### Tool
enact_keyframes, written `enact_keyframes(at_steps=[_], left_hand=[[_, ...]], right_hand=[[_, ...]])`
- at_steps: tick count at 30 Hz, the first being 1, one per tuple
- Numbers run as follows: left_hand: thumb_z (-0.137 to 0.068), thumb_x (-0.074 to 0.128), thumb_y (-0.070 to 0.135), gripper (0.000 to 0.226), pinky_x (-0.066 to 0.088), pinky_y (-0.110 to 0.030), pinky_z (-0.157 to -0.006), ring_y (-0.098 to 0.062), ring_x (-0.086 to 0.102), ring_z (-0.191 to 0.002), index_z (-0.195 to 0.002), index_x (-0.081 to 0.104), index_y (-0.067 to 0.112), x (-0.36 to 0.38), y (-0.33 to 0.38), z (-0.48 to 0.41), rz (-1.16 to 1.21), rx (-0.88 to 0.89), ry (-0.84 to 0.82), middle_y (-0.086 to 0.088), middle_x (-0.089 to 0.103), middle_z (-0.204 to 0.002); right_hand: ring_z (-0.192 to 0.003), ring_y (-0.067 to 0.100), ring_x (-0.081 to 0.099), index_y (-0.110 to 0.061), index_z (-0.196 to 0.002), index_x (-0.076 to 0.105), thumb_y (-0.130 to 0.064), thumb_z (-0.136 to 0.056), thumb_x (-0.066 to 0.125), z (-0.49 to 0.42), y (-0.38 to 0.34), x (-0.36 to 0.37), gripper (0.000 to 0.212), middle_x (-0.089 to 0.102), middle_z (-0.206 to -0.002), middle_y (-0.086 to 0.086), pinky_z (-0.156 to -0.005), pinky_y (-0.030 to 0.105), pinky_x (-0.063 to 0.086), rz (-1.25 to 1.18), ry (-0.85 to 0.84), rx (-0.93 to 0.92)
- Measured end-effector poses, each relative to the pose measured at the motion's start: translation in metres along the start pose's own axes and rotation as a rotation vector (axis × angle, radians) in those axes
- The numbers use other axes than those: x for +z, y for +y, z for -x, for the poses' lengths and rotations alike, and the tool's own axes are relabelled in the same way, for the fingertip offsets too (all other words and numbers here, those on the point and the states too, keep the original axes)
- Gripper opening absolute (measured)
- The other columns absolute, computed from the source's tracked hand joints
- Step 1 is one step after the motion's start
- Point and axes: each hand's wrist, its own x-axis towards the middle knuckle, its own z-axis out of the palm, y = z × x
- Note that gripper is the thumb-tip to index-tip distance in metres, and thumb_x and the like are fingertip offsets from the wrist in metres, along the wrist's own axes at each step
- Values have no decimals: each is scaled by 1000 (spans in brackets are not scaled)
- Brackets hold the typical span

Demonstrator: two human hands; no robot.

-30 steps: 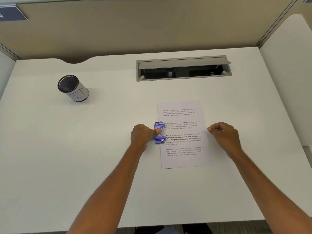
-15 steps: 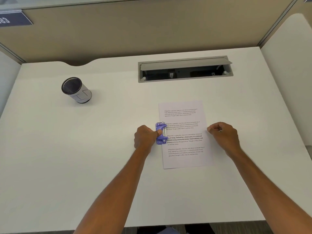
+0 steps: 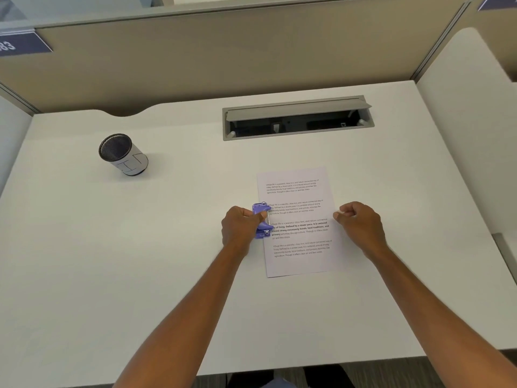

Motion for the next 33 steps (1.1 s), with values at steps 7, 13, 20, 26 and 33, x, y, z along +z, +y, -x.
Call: enact_keyframes(at_steps=[7, 13, 20, 26, 33], left_hand=[[-98, 74, 34, 7, 62, -41, -81, -10, 73, -83, -95, 69, 31, 11, -9, 69, -85, 414, 5, 16, 75, -88], [-104, 71, 30, 35, 56, -38, -105, -23, 63, -134, -137, 72, 21, 34, -55, 109, -481, 770, -198, 1, 69, -142], [-114, 46, 54, 82, -4, -42, -139, -28, -16, -171, -177, 7, 19, 49, -82, 104, -893, 780, -384, -6, -13, -185], [-113, 40, 60, 89, -10, -41, -138, -28, -25, -169, -176, -8, 20, 53, -92, 94, -980, 750, -445, -5, -27, -182], [-113, 43, 60, 90, -13, -42, -136, -29, -26, -169, -176, -7, 20, 54, -90, 93, -966, 724, -476, -6, -26, -182]], right_hand=[[-103, 22, 64, -23, -124, 71, -36, -97, 77, 18, 11, -1, 30, 64, -115, 1, -92, 41, 53, 92, 35, -31], [-103, 23, 64, -23, -126, 69, -36, -98, 77, 49, 28, 4, 32, 60, -120, 2, -89, 38, 51, 120, 31, -14], [-125, 33, 63, -17, -139, 63, -35, -100, 76, 73, 29, 13, 45, 57, -140, 8, -102, 47, 55, 126, 53, 17], [-131, 36, 61, -12, -143, 60, -31, -101, 76, 80, 22, 20, 49, 56, -145, 14, -109, 49, 52, 67, 71, 16], [-124, 31, 63, -13, -144, 59, -35, -100, 77, 75, 18, 24, 53, 60, -141, 12, -101, 39, 49, 12, 71, 44]])
